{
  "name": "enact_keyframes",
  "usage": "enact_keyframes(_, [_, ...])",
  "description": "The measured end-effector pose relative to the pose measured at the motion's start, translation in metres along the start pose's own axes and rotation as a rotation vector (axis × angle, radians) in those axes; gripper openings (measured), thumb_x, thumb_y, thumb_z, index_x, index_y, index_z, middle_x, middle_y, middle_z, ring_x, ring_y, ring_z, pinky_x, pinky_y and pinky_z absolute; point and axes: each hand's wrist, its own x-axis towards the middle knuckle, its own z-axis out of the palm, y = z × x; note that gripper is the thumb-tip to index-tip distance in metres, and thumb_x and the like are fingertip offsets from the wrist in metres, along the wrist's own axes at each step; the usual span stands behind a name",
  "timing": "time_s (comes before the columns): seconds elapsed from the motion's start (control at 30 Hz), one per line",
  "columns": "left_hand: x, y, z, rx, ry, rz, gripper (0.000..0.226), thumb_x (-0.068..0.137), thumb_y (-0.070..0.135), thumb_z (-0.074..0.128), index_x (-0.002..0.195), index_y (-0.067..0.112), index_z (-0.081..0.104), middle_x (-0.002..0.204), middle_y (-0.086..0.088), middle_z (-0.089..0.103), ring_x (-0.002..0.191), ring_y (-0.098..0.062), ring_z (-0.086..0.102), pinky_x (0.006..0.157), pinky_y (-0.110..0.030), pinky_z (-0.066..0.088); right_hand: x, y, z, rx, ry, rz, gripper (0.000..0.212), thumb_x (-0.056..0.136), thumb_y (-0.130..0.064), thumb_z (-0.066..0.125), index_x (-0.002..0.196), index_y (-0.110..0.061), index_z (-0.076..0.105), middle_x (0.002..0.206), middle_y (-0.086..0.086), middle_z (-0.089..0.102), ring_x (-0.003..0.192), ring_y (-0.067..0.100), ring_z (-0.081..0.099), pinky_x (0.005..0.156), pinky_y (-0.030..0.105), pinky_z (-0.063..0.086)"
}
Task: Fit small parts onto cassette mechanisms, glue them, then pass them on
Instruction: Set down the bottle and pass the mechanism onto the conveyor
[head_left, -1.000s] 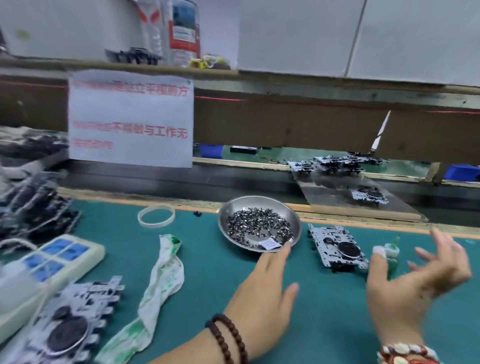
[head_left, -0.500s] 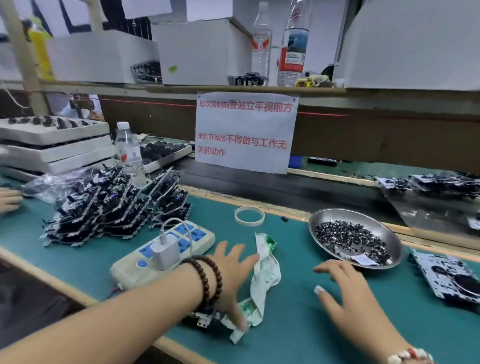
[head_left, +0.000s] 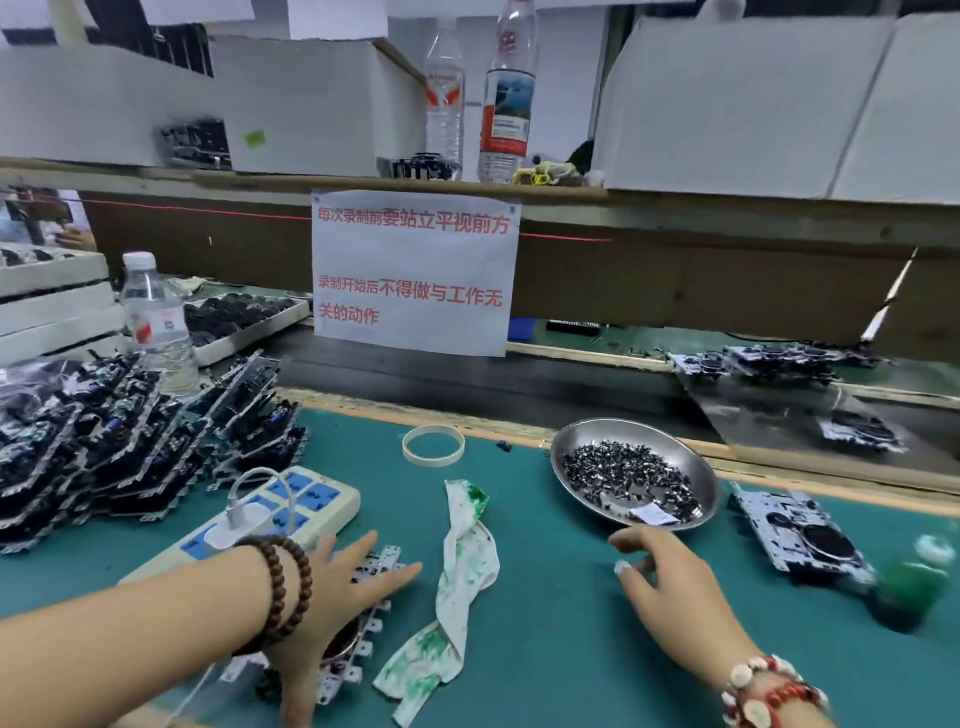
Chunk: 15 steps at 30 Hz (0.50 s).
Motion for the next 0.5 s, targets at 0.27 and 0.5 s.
enact_keyframes(0.27, [0.021, -0.011, 0.032, 0.195, 0.981, 0.186, 0.052, 0.098, 0.035, 0.016, 0.149, 0.029, 0.003, 0.076, 0.009, 0.07, 0.063, -0.004, 0.067, 0.072, -0.059, 0.052, 0.069, 0.004, -0.012, -0.169, 0.03, 0.135, 0.028, 0.093, -0.009, 0.046, 0.113, -0.017, 0.063, 0.118, 0.0, 0.061, 0.107, 0.015, 0.057, 0.093, 0.024, 0.043])
enact_keyframes(0.5, [0.06, -0.03, 0.029, 0.018, 0.919, 0.13, 0.047, 0.102, 0.033, 0.001, 0.139, 0.034, 0.031, 0.074, 0.027, 0.034, 0.069, 0.001, 0.036, 0.068, -0.01, 0.033, 0.101, 0.005, -0.017, -0.283, -0.262, 0.184, 0.026, 0.089, -0.021, 0.062, 0.114, -0.015, 0.065, 0.119, 0.002, 0.064, 0.109, 0.016, 0.058, 0.097, 0.024, 0.044])
